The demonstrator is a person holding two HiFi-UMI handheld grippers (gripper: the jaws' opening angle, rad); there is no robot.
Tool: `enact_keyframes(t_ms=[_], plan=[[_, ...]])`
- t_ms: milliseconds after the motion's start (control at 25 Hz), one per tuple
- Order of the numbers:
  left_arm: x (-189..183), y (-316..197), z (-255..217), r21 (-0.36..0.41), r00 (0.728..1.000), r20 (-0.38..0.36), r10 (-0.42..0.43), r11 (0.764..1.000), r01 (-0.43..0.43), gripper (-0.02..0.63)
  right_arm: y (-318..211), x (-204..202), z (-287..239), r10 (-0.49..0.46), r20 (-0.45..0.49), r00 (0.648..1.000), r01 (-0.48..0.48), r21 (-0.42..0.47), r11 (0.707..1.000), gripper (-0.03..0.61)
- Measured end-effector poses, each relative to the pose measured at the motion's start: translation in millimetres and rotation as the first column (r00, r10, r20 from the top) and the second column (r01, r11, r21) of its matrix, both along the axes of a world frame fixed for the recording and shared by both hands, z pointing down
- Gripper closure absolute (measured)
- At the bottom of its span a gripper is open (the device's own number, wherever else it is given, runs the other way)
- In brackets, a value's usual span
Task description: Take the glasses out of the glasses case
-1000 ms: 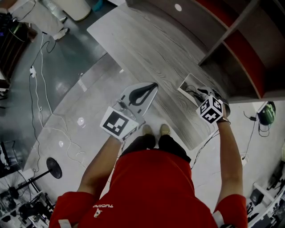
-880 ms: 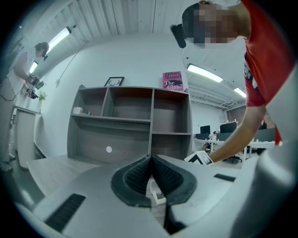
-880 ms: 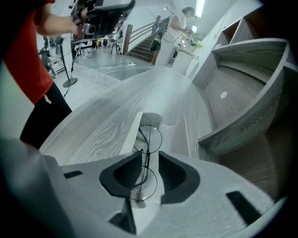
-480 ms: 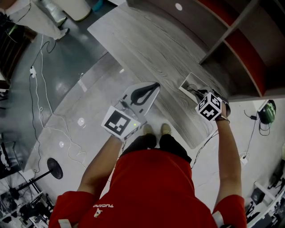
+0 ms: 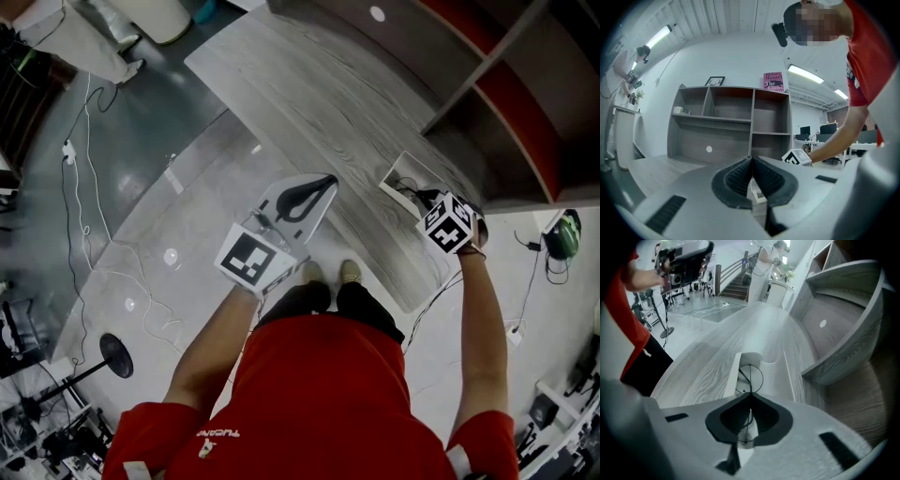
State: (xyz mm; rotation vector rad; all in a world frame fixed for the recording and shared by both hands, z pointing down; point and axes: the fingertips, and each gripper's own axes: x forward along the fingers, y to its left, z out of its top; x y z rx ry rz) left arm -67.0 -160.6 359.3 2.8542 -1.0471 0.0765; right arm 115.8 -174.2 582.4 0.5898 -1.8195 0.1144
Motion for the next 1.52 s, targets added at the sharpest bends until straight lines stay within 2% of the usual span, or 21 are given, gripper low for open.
enact_keyframes(t_ms=[360, 600, 920, 1080, 1280, 1400, 1520], plan=[[7, 1, 0, -0.003, 1.0, -0.008, 0.015, 1.0, -0.015, 0.603, -5, 3, -36, 0.048, 0.04, 0.998, -0.054, 0.17, 0.984, 0.566], [21, 5, 1, -0.007, 0.999, -0.016, 0.041, 0.999, -0.041, 0.603, 2, -1, -76, 0.061, 0.098, 0.993, -0.087, 0.288, 0.954, 0.566], [42, 12, 2, -0.007, 0.997, -0.025, 0.079, 0.997, -0.079, 0.603, 17, -14, -128, 0.028, 0.192, 0.981, -0.103, 0.398, 0.912, 0.566], [45, 12, 3, -0.005, 0.997, -0.021, 0.074, 0.997, -0.075, 0.603, 22, -20, -161, 0.013, 0.341, 0.94, -0.165, 0.422, 0.892, 0.566], [38, 4, 1, -0.002, 0.999, -0.028, 0.029, 1.0, -0.029, 0.603, 30, -31, -214, -0.044, 0.52, 0.853, -0.217, 0.429, 0.877, 0.566], [33, -3, -7, 0.004, 0.999, -0.043, 0.003, 1.0, -0.003, 0.601, 35, -40, -240, -0.081, 0.588, 0.805, -0.223, 0.426, 0.877, 0.566], [30, -6, -19, 0.024, 0.998, -0.058, 0.013, 1.0, -0.011, 0.601, 39, -47, -258, -0.109, 0.633, 0.767, -0.22, 0.419, 0.881, 0.566]])
